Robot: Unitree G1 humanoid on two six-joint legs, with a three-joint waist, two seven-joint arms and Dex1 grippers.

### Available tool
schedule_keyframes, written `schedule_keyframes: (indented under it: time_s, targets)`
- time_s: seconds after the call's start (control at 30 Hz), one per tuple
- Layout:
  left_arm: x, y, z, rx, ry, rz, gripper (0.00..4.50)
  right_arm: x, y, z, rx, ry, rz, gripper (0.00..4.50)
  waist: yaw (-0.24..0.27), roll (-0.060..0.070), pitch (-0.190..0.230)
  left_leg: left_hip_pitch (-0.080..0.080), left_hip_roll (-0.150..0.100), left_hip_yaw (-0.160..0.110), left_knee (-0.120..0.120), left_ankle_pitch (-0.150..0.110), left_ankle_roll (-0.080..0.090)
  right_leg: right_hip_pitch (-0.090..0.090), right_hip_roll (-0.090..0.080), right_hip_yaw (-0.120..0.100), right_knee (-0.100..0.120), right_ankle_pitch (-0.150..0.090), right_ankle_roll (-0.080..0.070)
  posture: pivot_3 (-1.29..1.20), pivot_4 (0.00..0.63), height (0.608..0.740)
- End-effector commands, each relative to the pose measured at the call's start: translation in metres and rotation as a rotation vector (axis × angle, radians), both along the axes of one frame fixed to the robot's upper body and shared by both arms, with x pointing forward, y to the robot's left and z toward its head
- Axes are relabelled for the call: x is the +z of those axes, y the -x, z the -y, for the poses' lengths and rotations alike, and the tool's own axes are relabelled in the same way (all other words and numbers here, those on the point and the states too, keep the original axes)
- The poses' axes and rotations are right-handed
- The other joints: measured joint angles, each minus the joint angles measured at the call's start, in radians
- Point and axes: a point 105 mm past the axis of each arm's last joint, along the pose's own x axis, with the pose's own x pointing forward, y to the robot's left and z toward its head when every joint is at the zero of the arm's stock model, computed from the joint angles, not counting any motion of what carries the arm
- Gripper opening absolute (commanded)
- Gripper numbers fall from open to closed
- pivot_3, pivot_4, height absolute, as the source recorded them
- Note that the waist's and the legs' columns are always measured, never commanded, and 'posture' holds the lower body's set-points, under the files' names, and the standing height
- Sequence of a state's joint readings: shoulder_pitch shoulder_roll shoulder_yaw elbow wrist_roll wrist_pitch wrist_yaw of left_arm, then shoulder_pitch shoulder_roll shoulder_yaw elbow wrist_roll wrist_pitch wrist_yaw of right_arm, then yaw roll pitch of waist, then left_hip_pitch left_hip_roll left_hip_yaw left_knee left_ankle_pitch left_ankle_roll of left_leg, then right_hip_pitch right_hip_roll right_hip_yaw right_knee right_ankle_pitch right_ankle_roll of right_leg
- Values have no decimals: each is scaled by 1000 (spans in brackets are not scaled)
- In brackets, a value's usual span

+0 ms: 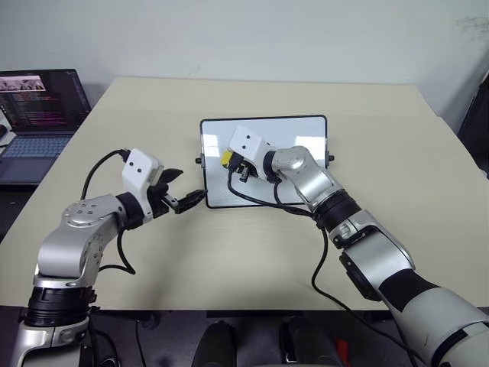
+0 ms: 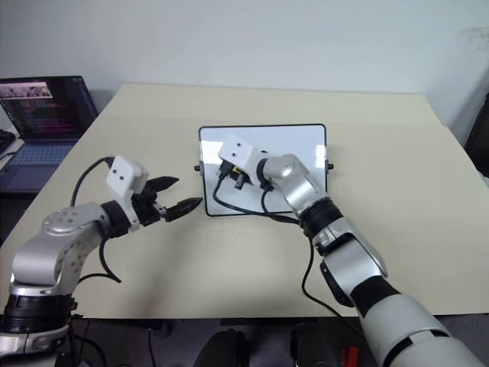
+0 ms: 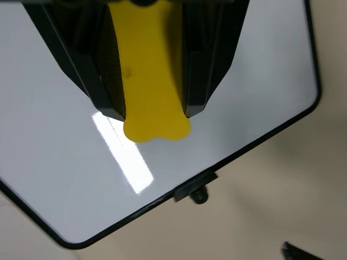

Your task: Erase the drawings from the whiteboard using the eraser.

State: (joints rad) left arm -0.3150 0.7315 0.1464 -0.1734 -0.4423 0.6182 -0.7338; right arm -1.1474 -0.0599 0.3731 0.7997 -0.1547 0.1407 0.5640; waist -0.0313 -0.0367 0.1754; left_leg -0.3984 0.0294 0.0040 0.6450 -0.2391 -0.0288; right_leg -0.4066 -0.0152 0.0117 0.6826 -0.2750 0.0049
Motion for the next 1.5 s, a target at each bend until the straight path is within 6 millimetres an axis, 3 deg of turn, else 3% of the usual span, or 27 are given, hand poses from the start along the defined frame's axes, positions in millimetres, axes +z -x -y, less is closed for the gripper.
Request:
schedule_keyframes:
  time_s: [0.03, 0.23, 0.33, 0.6, 0.83, 0.93, 1.17, 1.5]
  targets:
    - [11, 2, 5, -22, -13, 56, 4500, 16, -15, 16, -95, -9, 71, 1105, 1, 0, 0, 0, 0, 0, 0, 0, 0, 0, 0, 0, 0, 0, 0, 0, 150, 740]
    - [11, 3, 5, -24, -12, 56, 4500, -24, 1, 13, 22, 128, -61, 1105, -1, 0, 0, 0, 0, 0, -1, 0, 0, 0, 0, 0, -1, 0, 0, 0, 150, 740]
    - [10, 3, 5, -24, -12, 56, 4500, -34, 8, 13, 59, 165, -93, 1105, -1, 0, 0, 0, 0, 0, -1, 0, 0, 0, 0, 0, 0, 0, 0, 0, 150, 740]
    - [6, 3, 5, -32, -31, 51, 4500, 7, -17, 24, -93, 50, 62, 1104, 2, 0, 0, 1, 0, -1, 0, 1, 0, 1, 0, -1, 0, 0, 0, 0, 150, 740]
    - [7, 3, 6, -42, -36, 52, 4500, -35, -2, 27, 0, 199, -70, 1104, 1, 0, 0, 1, 0, 0, 0, 1, 0, 1, 0, 0, -1, 0, 0, 0, 150, 740]
    - [8, 4, 6, -44, -38, 53, 4500, -44, 3, 29, 27, 238, -98, 1103, 0, 0, 0, 1, 0, 0, 0, 1, 0, 1, 0, 0, 0, 0, 0, 0, 150, 740]
    - [7, 5, 7, -48, -38, 51, 4500, 0, -19, 32, -104, 119, 88, 1103, 2, 0, 0, 2, 0, -1, 0, 2, 2, 2, 0, -1, 0, 2, -1, 0, 150, 740]
    - [5, 5, 9, -52, -33, 47, 4500, -49, -1, 40, 0, 279, -93, 1102, 1, -1, -1, 2, 0, 0, 0, 3, 2, 2, 0, 0, -1, 2, -1, 0, 150, 740]
